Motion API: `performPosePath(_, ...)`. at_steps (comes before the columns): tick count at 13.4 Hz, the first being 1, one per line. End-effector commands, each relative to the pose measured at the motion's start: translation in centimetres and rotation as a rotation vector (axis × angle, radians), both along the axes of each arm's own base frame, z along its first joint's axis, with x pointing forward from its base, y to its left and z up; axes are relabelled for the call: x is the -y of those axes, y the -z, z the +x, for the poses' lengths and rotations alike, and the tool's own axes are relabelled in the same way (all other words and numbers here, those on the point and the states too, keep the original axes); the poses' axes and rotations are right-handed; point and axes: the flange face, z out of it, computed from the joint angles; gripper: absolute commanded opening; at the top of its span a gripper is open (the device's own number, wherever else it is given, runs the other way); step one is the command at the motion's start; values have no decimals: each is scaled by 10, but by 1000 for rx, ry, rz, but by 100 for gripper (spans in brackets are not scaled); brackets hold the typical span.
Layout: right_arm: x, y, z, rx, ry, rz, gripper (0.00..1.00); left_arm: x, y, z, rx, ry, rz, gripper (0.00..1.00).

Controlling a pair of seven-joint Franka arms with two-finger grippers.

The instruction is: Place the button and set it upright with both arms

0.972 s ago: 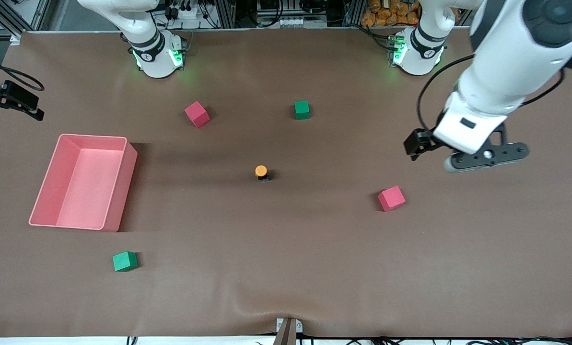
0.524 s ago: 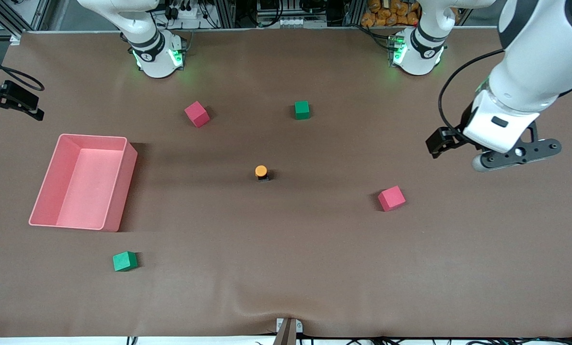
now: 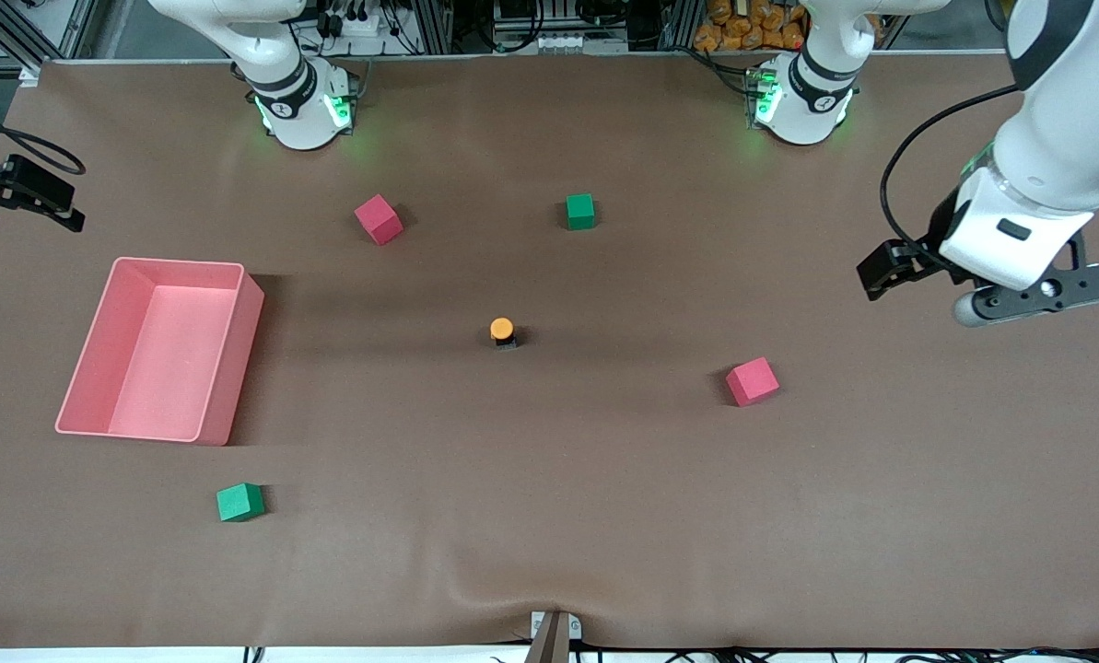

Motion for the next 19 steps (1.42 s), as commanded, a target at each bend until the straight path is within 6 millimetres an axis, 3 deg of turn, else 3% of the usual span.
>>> performPosePath(1,2,-4,1,3,-5,4,100,-10,-6,-12,-11,7,-25,100)
performPosePath(6,2,-3,0,0,-5,4,100,-35,-12,-12,-2,22,-29,100)
performPosePath(10,2,-3,0,0,-5,4,100,-36,-23,-20,7,32,-40,100)
performPosePath(13,3,-3,0,0,-3,4,100,-46,-25,-22,9,14,-37,100)
performPosePath(19,3,-3,0,0,-3,4,100,-46,-23,-20,9,15,-38,100)
